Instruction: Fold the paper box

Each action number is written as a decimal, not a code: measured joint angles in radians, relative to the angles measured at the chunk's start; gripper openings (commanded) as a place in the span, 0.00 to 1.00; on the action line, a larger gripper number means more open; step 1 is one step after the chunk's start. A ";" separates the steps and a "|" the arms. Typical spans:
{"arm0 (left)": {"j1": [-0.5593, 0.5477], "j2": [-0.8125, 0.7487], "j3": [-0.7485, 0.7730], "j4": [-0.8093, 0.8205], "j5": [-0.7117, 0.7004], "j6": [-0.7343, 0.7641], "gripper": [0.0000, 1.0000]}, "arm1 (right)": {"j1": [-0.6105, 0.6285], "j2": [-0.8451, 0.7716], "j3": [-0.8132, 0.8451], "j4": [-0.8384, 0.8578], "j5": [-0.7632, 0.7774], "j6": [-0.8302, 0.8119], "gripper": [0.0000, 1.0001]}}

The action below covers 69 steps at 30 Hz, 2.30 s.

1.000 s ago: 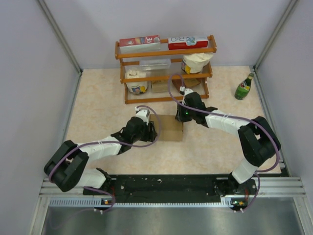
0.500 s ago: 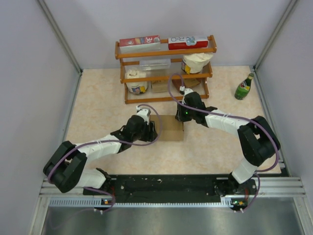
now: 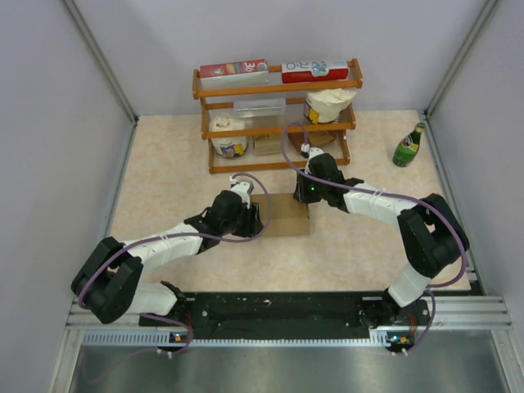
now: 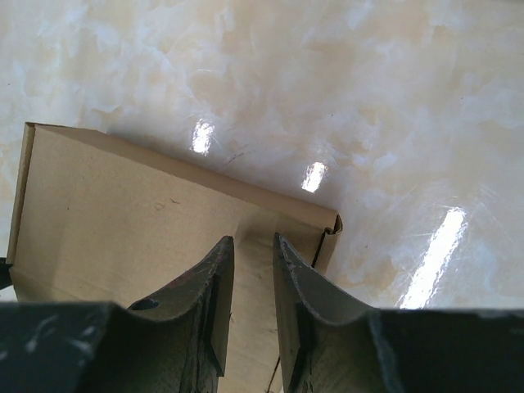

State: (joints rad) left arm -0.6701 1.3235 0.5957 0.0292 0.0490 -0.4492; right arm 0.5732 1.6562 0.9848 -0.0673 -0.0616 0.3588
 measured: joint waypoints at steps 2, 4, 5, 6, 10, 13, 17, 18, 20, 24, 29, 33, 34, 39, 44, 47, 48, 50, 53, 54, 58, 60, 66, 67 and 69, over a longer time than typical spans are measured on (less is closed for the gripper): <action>0.000 0.000 0.000 -0.002 0.007 -0.002 0.54 | 0.000 0.000 0.000 0.000 0.000 0.000 0.26; 0.000 0.000 0.000 -0.004 0.012 -0.004 0.53 | 0.000 0.001 0.000 0.000 0.000 0.000 0.26; 0.000 0.000 0.000 -0.006 0.015 -0.005 0.52 | 0.000 0.001 0.000 0.000 0.000 0.000 0.26; 0.000 0.001 0.000 -0.007 0.016 -0.006 0.52 | 0.000 0.001 0.001 0.000 0.000 0.000 0.26; 0.001 0.001 0.005 -0.014 0.026 -0.012 0.51 | 0.000 0.006 0.006 0.000 0.000 0.000 0.26; 0.005 0.002 0.011 -0.024 0.037 -0.016 0.50 | 0.000 0.008 0.007 0.000 0.000 0.000 0.26; 0.010 0.005 0.016 -0.035 0.048 -0.023 0.50 | 0.000 0.008 0.012 -0.003 0.000 0.000 0.26; 0.011 0.010 0.023 -0.042 0.054 -0.024 0.51 | 0.000 0.008 0.012 -0.004 0.000 0.000 0.26; 0.013 0.018 0.033 -0.055 0.065 -0.025 0.51 | 0.000 0.009 0.012 -0.004 0.001 0.000 0.26; 0.015 0.042 0.045 -0.067 0.079 -0.031 0.51 | 0.000 0.010 0.012 -0.003 0.001 0.000 0.26; 0.016 0.056 0.046 -0.068 0.093 -0.043 0.48 | 0.000 0.010 0.012 -0.003 0.001 0.000 0.26; 0.018 0.056 0.046 -0.073 0.093 -0.050 0.43 | 0.000 0.010 0.012 -0.002 0.001 0.000 0.26; 0.019 0.056 0.046 -0.076 0.093 -0.051 0.42 | 0.000 0.010 0.012 -0.002 0.001 0.000 0.26; 0.019 0.058 0.046 -0.078 0.102 -0.058 0.41 | 0.000 0.010 0.012 -0.002 0.001 0.000 0.26; 0.019 0.069 0.046 -0.073 0.121 -0.074 0.41 | 0.000 0.010 0.012 -0.002 0.001 0.000 0.26; 0.021 0.080 0.046 -0.062 0.134 -0.083 0.40 | 0.000 0.010 0.012 -0.002 0.001 0.000 0.26; 0.021 0.083 0.046 -0.059 0.138 -0.085 0.39 | -0.001 0.010 0.012 -0.001 0.002 0.000 0.26; 0.021 0.089 0.046 -0.050 0.145 -0.096 0.38 | -0.002 0.012 0.012 0.003 0.004 0.000 0.26; 0.021 0.089 0.046 -0.045 0.150 -0.104 0.36 | -0.004 0.014 0.012 0.008 0.004 0.000 0.26; 0.021 0.089 0.046 -0.045 0.150 -0.106 0.35 | -0.005 0.014 0.012 0.008 0.004 0.000 0.26; 0.022 0.089 0.046 -0.040 0.150 -0.108 0.31 | -0.006 0.015 0.012 0.012 0.004 0.000 0.26; 0.023 0.090 0.045 -0.037 0.149 -0.108 0.30 | -0.006 0.016 0.012 0.014 0.004 0.000 0.26; 0.027 0.100 0.045 -0.028 0.155 -0.107 0.31 | -0.007 0.018 0.012 0.019 0.006 0.000 0.26; 0.028 0.101 0.045 -0.027 0.154 -0.107 0.32 | -0.007 0.018 0.012 0.019 0.007 0.000 0.26; 0.028 0.101 0.045 -0.026 0.151 -0.105 0.34 | -0.007 0.019 0.012 0.019 0.007 0.000 0.26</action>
State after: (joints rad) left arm -0.6422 1.4250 0.6411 0.0032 0.2001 -0.5537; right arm 0.5663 1.6749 0.9970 -0.0479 -0.0547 0.3588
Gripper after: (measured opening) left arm 0.322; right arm 0.260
